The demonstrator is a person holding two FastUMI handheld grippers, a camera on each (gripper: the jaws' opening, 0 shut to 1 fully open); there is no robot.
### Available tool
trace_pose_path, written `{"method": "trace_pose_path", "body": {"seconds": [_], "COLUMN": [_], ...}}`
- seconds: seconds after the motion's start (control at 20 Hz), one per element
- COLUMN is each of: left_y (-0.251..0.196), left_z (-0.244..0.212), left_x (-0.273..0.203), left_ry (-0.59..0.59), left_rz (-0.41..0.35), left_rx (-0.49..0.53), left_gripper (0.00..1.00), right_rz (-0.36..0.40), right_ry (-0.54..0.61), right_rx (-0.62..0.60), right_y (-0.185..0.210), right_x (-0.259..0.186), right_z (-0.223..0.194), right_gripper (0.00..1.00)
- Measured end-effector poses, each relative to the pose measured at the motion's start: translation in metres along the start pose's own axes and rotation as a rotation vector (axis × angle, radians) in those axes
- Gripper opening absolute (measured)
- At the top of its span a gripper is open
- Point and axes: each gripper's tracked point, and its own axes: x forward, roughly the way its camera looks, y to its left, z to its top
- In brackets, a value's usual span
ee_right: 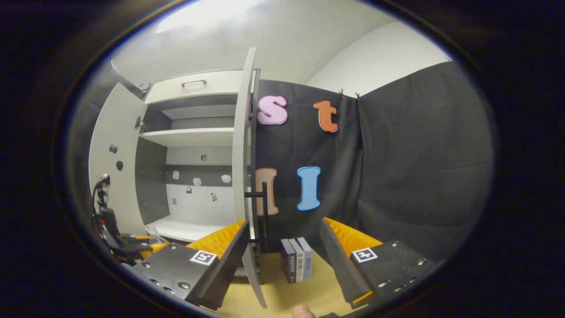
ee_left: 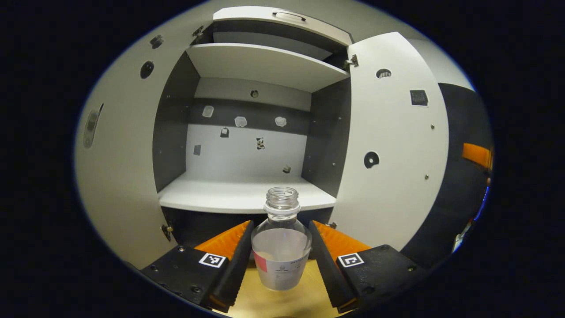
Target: Grasp the bottle in the cabinet with the left hand and place it on the coaster, then close the right door with the right hand and the left door with the left hand.
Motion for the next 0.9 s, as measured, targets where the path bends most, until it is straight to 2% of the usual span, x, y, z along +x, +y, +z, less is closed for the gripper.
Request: {"method": "trace_pose_path", "body": {"seconds": [0.2,0.55,0.6,0.65,0.9], "left_y": [-0.008,-0.001,0.001,0.003,0.007], "left_z": [-0.060,-0.153,-0.165,-0.175,-0.213], "left_x": [-0.023,-0.050,-0.054,-0.057,-0.063], "left_ry": [0.085,0.217,0.230,0.238,0.295], "left_rz": [-0.033,0.024,0.036,0.049,0.086], "left_rx": [-0.042,-0.151,-0.163,-0.174,-0.194], "left_gripper": [0.78,0.78,0.78,0.78,0.80], "right_rz": [0.019,0.043,0.046,0.047,0.053], "right_ry": [-0.018,-0.036,-0.038,-0.043,-0.048], "right_rx": [-0.001,0.003,-0.001,-0.005,-0.015], "right_y": [-0.007,-0.015,-0.016,-0.017,-0.018], "right_x": [0.004,0.009,0.007,0.008,0.009], "right_z": [0.007,0.015,0.015,0.016,0.020], "right_gripper": [0.96,0.96,0.99,0.95,0.95]}}
